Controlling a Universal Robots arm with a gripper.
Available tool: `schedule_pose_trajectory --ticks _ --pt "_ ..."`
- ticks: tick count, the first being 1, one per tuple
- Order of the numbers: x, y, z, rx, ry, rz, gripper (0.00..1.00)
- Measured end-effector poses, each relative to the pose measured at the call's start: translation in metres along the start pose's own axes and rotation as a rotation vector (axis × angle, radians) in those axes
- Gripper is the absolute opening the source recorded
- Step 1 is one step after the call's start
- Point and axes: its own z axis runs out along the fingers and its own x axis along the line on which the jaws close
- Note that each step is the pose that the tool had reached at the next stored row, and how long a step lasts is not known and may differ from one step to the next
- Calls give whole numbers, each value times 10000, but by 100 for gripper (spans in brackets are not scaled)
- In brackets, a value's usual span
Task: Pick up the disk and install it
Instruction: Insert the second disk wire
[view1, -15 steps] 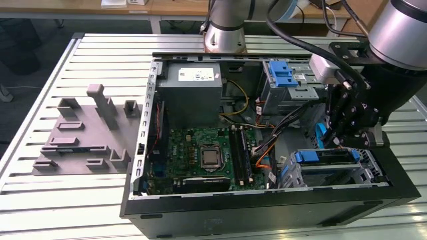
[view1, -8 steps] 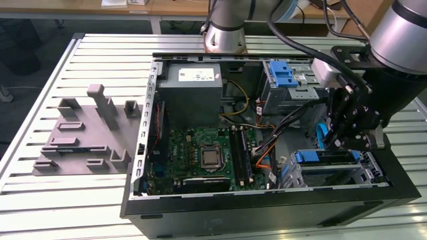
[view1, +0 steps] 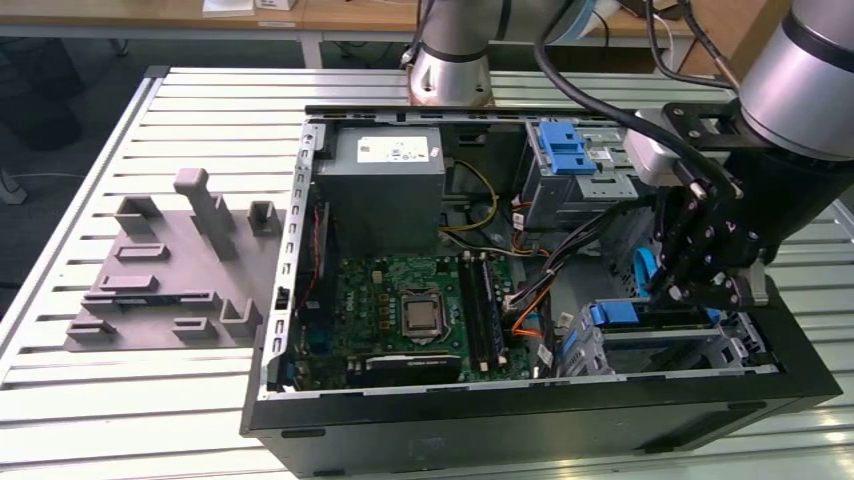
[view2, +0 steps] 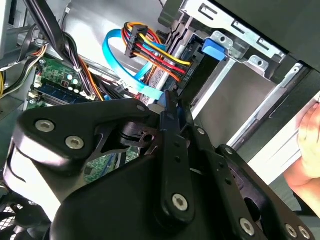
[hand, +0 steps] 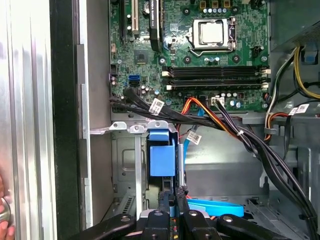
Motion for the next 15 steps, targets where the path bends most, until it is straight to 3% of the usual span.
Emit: schedule_pose_trajectory --ticks 15 --pt "26 -40 18 0 1 0 17"
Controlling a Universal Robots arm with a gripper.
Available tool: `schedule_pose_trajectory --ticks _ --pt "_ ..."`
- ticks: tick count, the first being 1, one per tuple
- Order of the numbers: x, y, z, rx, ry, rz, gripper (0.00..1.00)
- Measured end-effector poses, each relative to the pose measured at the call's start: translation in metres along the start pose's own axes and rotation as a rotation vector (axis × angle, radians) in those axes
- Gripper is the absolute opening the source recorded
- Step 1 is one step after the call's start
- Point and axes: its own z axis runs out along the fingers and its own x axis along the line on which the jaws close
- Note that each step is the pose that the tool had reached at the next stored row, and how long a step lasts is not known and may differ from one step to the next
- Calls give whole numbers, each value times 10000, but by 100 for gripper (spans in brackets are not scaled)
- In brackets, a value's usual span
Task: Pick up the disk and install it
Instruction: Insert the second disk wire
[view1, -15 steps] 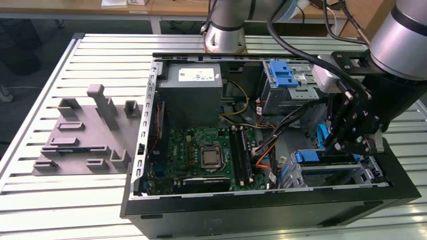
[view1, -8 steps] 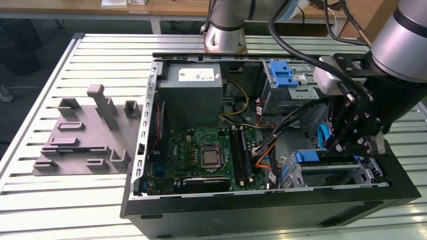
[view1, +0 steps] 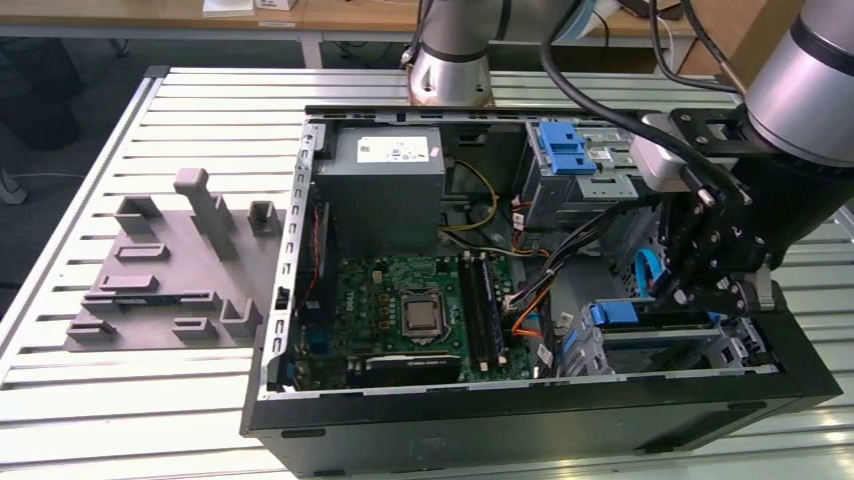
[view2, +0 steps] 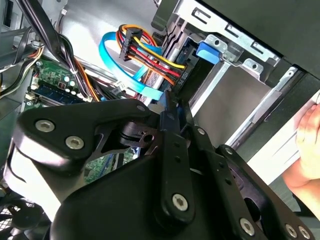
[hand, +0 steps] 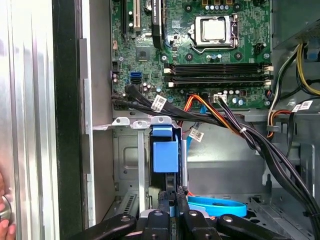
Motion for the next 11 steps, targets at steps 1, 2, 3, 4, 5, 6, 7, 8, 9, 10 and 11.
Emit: schedule_pose_trajectory --ticks 1,2,3,4,5,6,7,8,9,10,11 --pt "1 -1 2 0 0 0 17" --pt "1 -2 3 0 1 0 17" --pt "1 -2 6 0 0 0 17" --pt "1 -3 9 0 0 0 17" --pt "1 -4 12 0 0 0 17" --pt "1 -4 15 0 0 0 17" --pt "2 -5 18 0 0 0 17" --pt "2 -5 21 0 0 0 17" --pt "2 -6 24 0 0 -1 17" --pt "3 -7 28 0 -1 0 17" --pt "3 -8 33 0 -1 0 17"
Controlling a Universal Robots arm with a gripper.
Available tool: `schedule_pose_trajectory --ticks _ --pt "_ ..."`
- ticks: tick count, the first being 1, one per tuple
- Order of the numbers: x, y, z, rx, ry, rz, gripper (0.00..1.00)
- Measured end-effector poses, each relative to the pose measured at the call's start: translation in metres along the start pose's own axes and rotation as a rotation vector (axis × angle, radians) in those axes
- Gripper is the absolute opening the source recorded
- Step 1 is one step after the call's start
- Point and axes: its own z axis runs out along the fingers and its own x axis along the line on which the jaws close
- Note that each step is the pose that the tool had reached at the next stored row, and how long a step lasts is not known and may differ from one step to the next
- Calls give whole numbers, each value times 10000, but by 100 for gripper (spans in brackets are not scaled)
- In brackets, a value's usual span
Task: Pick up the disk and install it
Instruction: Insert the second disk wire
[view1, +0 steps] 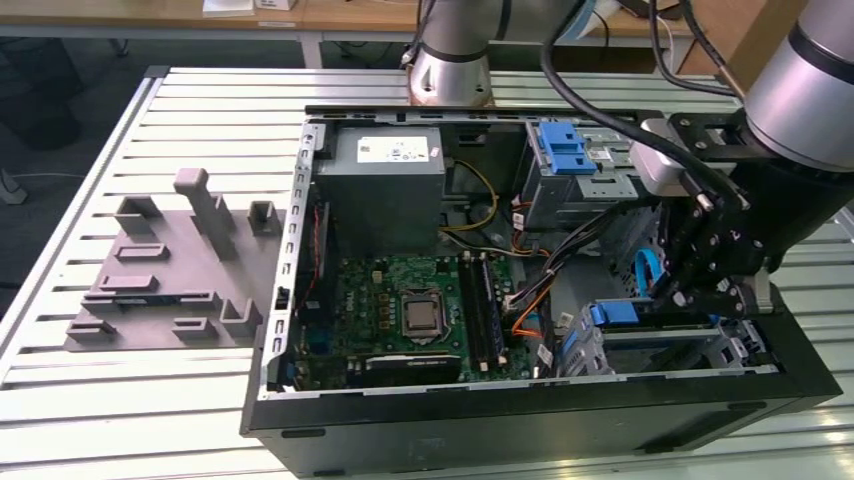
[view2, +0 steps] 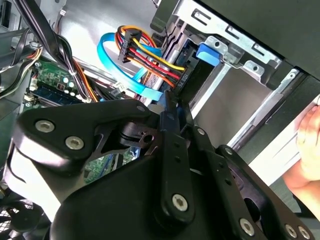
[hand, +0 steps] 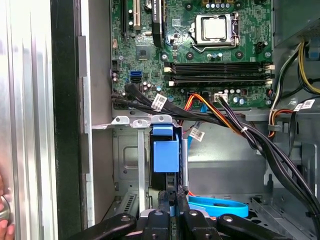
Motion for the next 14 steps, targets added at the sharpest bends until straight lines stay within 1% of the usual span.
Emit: schedule_pose_trajectory --ticks 3,10,12,13,14 --pt "1 -3 14 0 2 0 17" --pt "2 -7 24 1 1 0 17" --pt "2 -8 25 0 0 -1 19" --pt "2 -8 25 0 -2 0 25" --pt "2 -8 23 0 -3 0 25"
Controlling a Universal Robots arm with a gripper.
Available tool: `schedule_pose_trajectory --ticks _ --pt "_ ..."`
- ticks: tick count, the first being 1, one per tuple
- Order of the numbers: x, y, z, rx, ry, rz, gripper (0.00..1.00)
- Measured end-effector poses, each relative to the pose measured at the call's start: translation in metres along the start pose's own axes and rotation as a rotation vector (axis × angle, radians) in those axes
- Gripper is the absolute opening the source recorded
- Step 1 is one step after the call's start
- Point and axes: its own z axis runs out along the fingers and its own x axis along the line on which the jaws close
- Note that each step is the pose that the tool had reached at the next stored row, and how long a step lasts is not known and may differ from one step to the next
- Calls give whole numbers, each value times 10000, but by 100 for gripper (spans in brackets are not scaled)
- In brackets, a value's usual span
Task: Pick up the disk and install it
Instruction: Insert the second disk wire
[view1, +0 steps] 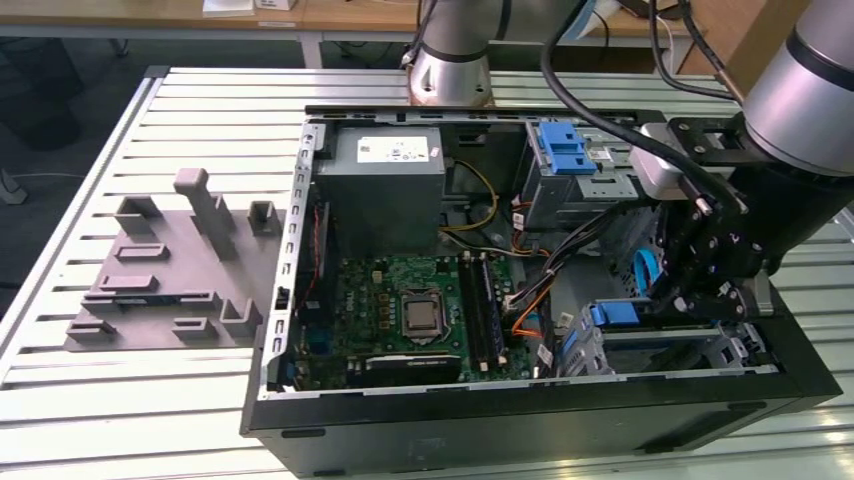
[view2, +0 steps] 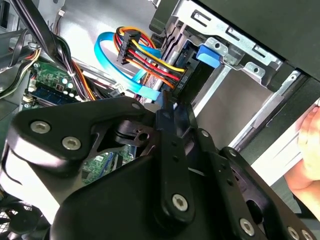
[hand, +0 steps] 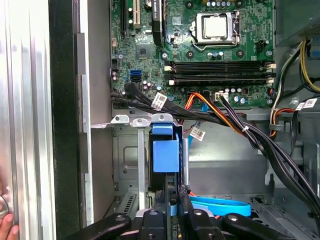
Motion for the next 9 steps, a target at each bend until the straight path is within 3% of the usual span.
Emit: schedule_pose_trajectory --ticks 9 --pt "0 0 2 1 1 -1 25"
